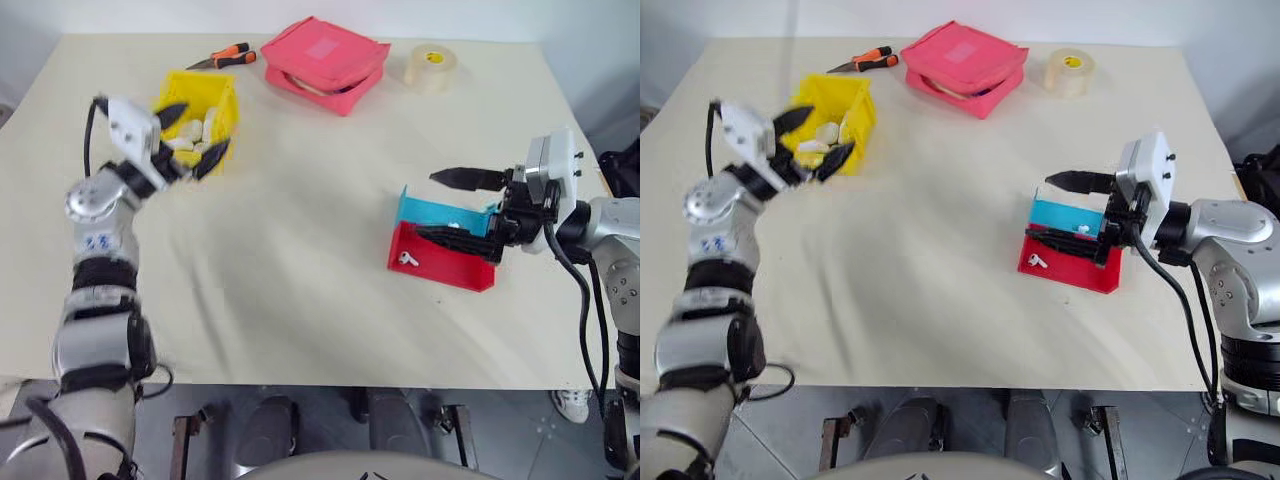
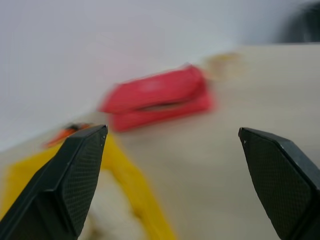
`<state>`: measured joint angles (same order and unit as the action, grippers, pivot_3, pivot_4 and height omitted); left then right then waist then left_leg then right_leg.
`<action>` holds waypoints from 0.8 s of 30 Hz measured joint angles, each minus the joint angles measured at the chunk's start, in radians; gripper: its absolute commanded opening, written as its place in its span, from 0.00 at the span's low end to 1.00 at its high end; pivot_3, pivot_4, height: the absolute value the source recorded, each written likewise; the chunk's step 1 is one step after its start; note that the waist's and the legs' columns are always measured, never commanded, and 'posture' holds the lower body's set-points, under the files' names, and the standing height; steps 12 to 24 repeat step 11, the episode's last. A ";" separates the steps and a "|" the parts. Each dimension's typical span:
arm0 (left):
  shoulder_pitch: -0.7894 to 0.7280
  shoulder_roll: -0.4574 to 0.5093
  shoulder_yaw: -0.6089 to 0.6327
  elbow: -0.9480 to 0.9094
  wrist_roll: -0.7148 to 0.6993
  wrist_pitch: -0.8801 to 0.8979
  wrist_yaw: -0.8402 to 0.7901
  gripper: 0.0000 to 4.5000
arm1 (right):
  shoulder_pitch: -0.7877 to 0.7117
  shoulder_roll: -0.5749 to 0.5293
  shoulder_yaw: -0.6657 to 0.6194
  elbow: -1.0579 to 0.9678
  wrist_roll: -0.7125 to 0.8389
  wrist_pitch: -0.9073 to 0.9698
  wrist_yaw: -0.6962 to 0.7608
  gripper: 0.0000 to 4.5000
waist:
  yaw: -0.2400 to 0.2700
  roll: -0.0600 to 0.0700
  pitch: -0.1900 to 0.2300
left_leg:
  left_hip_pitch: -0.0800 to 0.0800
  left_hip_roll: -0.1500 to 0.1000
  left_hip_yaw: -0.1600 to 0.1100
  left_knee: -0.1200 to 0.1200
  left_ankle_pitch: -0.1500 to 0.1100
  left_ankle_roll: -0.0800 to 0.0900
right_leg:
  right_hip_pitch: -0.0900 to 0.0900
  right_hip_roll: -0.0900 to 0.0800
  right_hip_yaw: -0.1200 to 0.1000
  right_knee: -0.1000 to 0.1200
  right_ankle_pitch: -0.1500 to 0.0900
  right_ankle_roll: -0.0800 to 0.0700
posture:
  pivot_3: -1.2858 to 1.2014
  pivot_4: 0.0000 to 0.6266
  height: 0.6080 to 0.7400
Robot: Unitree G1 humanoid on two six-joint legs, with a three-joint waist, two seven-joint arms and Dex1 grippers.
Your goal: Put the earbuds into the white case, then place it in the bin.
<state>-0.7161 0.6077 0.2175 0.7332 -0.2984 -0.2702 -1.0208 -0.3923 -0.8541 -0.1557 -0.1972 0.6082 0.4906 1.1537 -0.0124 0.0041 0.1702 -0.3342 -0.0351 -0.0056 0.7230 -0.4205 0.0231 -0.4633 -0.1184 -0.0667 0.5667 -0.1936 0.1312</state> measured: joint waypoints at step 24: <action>0.317 0.175 0.069 -0.335 -0.162 0.265 -0.199 1.00 | 0.085 -0.066 0.027 0.203 -0.147 -0.209 0.159 1.00 | 0.018 0.001 0.001 | 0.000 0.001 -0.006 0.001 0.000 0.000 | 0.001 0.000 0.000 -0.001 0.002 -0.003 | 0.52 0.24 1.00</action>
